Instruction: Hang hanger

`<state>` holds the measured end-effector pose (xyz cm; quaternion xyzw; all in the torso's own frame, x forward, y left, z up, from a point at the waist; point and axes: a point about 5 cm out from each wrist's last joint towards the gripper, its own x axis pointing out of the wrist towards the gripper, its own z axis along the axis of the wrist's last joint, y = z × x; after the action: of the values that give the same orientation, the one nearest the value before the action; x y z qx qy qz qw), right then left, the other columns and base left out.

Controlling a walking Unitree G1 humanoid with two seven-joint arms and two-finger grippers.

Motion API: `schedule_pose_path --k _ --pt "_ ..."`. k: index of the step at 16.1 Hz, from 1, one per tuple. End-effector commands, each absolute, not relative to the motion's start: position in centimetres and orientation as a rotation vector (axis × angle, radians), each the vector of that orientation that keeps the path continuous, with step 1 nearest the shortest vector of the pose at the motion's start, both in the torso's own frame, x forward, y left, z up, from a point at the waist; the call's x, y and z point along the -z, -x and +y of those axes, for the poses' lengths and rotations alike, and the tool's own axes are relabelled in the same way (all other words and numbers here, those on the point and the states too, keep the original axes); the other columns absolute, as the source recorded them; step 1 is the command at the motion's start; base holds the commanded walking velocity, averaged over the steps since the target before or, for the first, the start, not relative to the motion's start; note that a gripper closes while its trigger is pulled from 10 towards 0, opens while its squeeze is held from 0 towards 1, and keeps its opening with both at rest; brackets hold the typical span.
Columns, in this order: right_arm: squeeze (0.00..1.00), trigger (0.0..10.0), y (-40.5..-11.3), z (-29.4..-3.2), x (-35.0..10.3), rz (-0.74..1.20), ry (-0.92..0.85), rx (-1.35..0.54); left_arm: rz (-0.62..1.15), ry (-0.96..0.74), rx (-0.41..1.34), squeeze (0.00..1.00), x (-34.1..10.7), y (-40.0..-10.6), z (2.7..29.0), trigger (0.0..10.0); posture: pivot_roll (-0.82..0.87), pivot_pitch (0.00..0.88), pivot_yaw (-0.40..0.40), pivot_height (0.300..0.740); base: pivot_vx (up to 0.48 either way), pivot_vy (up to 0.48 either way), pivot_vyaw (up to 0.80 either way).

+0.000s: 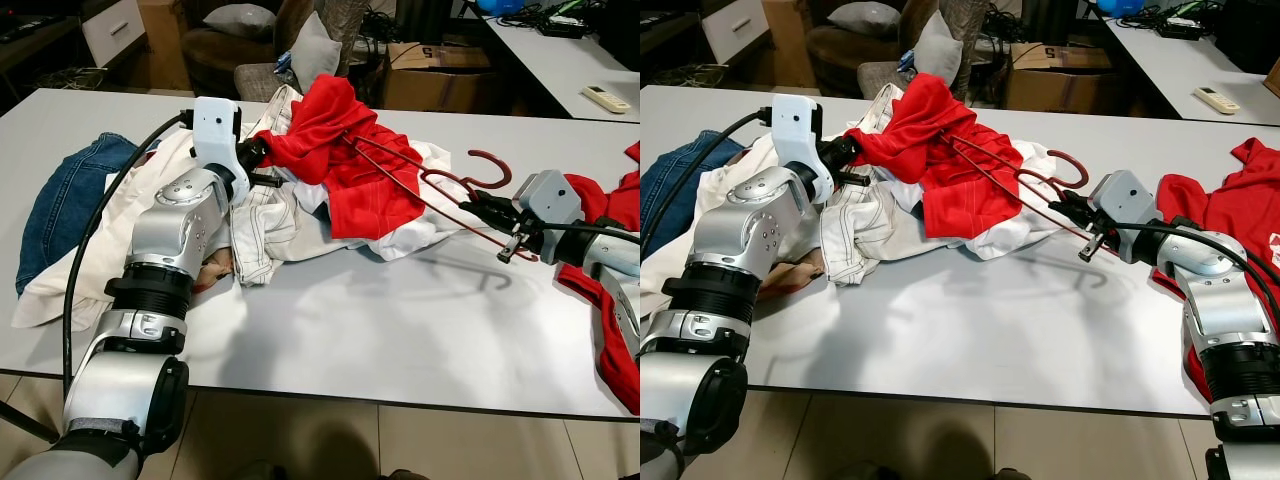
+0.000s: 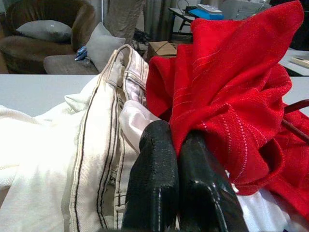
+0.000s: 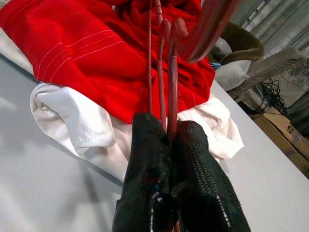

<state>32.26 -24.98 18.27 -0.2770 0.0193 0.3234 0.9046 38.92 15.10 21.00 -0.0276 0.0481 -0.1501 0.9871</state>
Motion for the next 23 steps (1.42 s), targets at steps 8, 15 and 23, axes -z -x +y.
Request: schedule_pose_path --k 8,15,23 --pt "0.0 10.0 -23.6 -24.8 -21.5 0.122 0.558 -0.915 0.302 0.134 0.328 1.0 -15.2 -36.0 16.6 10.0 -0.18 0.0 0.068 0.74 0.0 0.0 0.0" --pt "0.0 10.0 -22.1 -24.4 -25.1 0.03 0.445 -0.929 0.056 0.141 0.376 1.0 -19.6 -35.4 16.8 10.0 -0.17 0.0 0.061 0.74 0.0 0.0 0.0" --pt "0.0 10.0 -25.6 -20.4 -25.1 -0.16 0.252 -0.663 0.035 0.585 0.371 0.45 -20.6 -34.5 14.5 10.0 -0.17 0.0 0.065 0.74 0.0 0.0 0.0"
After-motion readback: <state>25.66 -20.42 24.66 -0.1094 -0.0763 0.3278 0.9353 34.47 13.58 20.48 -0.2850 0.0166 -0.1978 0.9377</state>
